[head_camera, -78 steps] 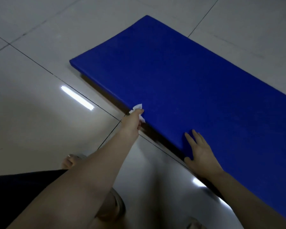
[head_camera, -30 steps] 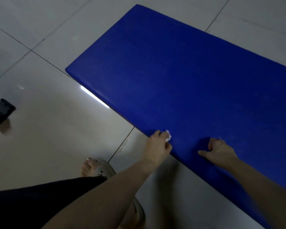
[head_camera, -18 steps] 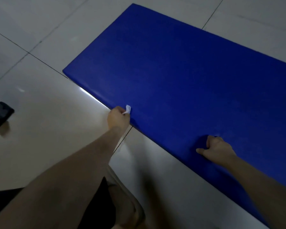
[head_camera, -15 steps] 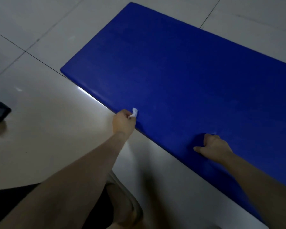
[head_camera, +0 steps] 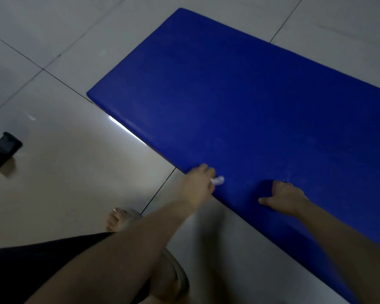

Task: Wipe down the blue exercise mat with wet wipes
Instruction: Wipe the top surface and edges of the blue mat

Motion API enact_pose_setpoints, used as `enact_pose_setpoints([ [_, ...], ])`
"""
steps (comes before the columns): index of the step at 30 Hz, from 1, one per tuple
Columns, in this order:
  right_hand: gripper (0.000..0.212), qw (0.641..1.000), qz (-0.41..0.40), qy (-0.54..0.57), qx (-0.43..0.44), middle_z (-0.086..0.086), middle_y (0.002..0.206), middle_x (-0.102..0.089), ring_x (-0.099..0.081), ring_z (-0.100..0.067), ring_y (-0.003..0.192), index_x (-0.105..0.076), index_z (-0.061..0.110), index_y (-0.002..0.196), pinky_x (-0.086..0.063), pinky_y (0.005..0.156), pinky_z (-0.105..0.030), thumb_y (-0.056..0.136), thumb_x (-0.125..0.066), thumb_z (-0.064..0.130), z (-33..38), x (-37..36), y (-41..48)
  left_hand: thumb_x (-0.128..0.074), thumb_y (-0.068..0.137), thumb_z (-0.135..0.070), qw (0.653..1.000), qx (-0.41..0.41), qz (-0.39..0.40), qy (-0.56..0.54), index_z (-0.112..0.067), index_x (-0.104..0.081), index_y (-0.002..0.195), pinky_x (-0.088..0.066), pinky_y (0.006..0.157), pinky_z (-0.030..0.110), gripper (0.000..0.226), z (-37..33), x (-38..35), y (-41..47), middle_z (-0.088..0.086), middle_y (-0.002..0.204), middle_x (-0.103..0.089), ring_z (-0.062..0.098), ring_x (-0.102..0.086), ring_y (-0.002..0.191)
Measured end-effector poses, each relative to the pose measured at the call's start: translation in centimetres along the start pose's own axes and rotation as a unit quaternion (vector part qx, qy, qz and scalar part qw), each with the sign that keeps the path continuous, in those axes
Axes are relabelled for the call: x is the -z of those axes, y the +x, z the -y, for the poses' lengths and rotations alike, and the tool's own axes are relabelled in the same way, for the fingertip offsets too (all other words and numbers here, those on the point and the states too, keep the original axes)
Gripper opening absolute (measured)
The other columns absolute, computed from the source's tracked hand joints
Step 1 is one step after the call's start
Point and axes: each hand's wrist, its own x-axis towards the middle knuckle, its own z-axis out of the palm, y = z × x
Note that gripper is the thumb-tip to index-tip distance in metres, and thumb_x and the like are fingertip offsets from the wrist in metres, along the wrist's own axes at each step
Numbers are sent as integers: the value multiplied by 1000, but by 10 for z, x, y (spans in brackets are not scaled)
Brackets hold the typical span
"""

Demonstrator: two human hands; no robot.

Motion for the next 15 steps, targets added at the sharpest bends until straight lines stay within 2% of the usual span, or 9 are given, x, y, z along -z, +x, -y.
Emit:
enact_pose_setpoints([
  [3,56,1000,-4,2,4,-12,122,-54,-57,-26,102,-49,12,118,-46,75,-33,87,-69,54,0,0,-2,-50,100,-55,988,140,-60,-33,-12,-57,102,-49,80,39,43,41,30,25,10,102,-58,29,-58,89],
  [5,53,1000,-8,-2,9,-10,120,-53,-57,-25,101,-49,13,115,-46,75,-33,87,-68,54,0,1,-2,-53,98,-58,963,219,-125,-90,-15,-54,103,-52,79,39,44,62,43,35,7,101,-60,24,-60,86],
  [8,48,1000,-11,-9,11,-7,112,-52,-56,-23,94,-47,16,105,-47,73,-33,87,-69,54,1,1,-4,-51,97,-61,932,279,-187,-140,-15,-55,95,-51,70,33,46,57,37,36,5,94,-62,20,-62,80],
  [10,47,1000,-9,-12,12,-6,110,-50,-55,-23,94,-45,16,103,-47,74,-33,87,-68,53,2,1,-4,-48,99,-61,932,269,-183,-162,-17,-56,89,-48,66,28,46,34,19,25,3,90,-61,16,-61,77],
  [13,49,1000,-9,-14,15,-6,112,-49,-55,-23,97,-47,15,110,-47,78,-33,87,-68,53,3,3,-5,-52,101,-54,949,196,-152,-195,-20,-55,84,-44,61,23,37,-13,-14,-5,-1,87,-57,9,-56,71],
  [15,54,1000,-10,-15,15,-8,117,-52,-55,-23,100,-49,14,116,-47,79,-34,87,-68,54,4,4,-5,-53,101,-50,958,159,-128,-202,-21,-57,86,-49,62,28,33,-44,-36,-25,-2,88,-57,10,-56,72],
])
